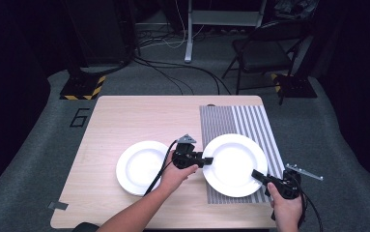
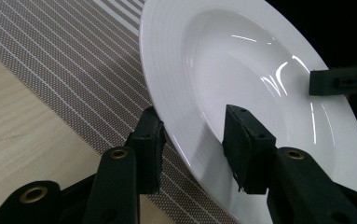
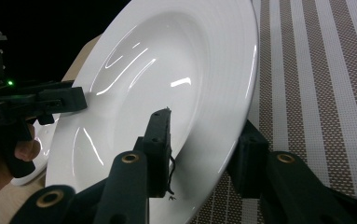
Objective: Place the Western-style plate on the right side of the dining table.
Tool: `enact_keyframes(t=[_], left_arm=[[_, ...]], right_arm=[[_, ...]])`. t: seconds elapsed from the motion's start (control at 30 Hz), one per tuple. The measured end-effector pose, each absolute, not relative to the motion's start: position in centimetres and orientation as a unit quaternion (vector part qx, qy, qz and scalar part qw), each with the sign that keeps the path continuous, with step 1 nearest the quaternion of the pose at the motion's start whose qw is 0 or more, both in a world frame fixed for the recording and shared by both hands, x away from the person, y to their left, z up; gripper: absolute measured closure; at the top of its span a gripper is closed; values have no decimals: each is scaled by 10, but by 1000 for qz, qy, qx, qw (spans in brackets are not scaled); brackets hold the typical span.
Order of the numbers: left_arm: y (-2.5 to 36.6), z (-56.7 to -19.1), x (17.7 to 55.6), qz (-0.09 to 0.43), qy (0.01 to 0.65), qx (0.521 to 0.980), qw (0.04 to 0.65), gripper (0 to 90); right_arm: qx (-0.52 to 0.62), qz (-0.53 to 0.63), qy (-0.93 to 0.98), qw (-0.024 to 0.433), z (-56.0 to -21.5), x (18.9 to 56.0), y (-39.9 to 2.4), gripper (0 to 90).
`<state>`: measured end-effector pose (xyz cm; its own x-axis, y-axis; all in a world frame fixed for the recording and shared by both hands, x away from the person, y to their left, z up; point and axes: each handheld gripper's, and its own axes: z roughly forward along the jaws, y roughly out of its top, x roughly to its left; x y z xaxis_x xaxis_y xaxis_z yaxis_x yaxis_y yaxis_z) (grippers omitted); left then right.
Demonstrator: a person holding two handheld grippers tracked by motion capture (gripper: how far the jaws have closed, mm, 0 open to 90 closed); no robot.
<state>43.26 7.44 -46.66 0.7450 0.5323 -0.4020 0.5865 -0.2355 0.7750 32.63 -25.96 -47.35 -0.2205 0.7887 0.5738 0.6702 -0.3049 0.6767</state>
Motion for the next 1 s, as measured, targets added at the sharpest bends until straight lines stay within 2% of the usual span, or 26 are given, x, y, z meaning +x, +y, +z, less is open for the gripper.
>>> enact_keyframes(t=[0.43, 1.0], left_arm=[[73, -473, 441, -29, 371, 781, 501, 605], [61, -483, 456, -30, 379, 782, 494, 604]], right_arm=[[630, 510, 583, 46, -484, 335, -259, 661], [646, 496, 577, 60, -488, 350, -262, 615]])
